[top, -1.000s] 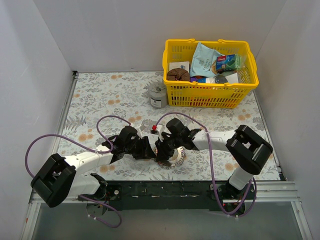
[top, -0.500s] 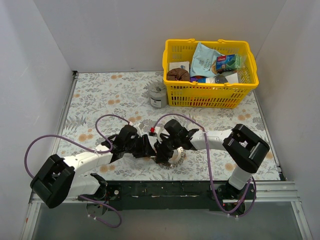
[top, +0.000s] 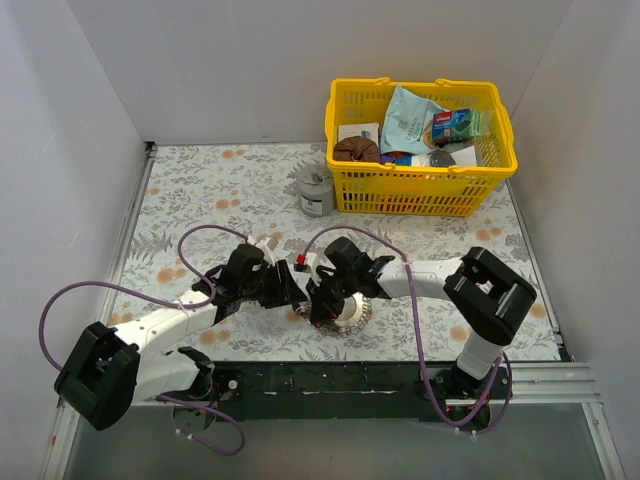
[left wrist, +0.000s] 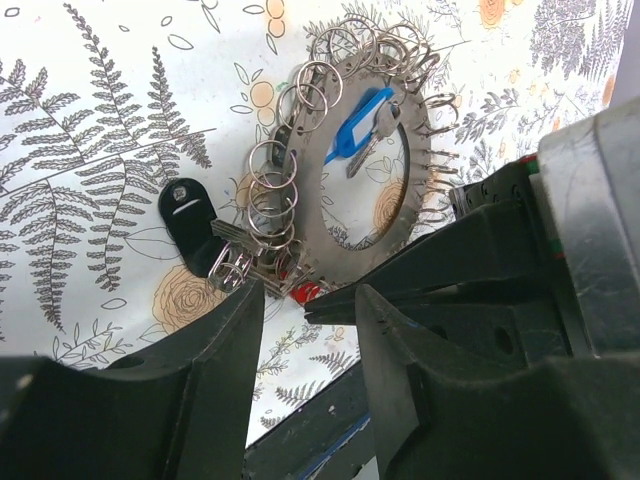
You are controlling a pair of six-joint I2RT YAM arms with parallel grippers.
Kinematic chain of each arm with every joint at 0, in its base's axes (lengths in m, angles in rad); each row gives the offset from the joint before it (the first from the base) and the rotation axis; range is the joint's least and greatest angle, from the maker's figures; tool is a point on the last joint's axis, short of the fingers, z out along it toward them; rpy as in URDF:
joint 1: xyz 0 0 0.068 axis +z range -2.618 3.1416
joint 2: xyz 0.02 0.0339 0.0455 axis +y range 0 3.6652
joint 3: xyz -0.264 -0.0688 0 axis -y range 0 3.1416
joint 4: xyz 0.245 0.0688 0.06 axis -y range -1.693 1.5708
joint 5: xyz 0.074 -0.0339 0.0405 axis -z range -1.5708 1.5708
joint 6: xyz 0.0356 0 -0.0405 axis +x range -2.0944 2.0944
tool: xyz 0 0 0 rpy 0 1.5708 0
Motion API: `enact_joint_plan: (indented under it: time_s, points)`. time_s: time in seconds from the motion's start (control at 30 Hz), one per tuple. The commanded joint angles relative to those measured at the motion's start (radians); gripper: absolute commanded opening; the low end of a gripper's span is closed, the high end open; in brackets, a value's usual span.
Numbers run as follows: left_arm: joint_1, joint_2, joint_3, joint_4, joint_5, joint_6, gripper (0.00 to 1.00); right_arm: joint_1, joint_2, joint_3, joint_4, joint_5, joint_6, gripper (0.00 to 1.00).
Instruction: Put the keys on the keyring
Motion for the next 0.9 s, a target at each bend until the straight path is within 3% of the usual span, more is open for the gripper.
enact_joint_plan:
  time_s: [0.0,0.33,0.5,0.73,0.87]
  points:
    - [0.010,-0.063,0.023,-0.027,-0.014,0.020,0.41,0.004,-0.030,0.068,-0.031,-0.008,-0.008,0.01]
    - [0.011,-0.212,0.078,-0.069,-0.066,0.109,0.43,-0.033,-0.108,0.132,-0.080,-0.039,0.015,0.01]
    - [0.011,-0.261,0.138,-0.082,-0.082,0.155,0.50,-0.076,-0.154,0.137,-0.085,-0.085,0.028,0.01]
    - [0.013,-0.296,0.194,-0.033,-0.007,0.282,0.54,-0.183,-0.242,0.157,-0.068,-0.192,0.062,0.01]
    - [0.011,-0.358,0.159,0.082,0.152,0.403,0.54,-0.222,-0.267,0.206,-0.114,-0.241,0.056,0.01]
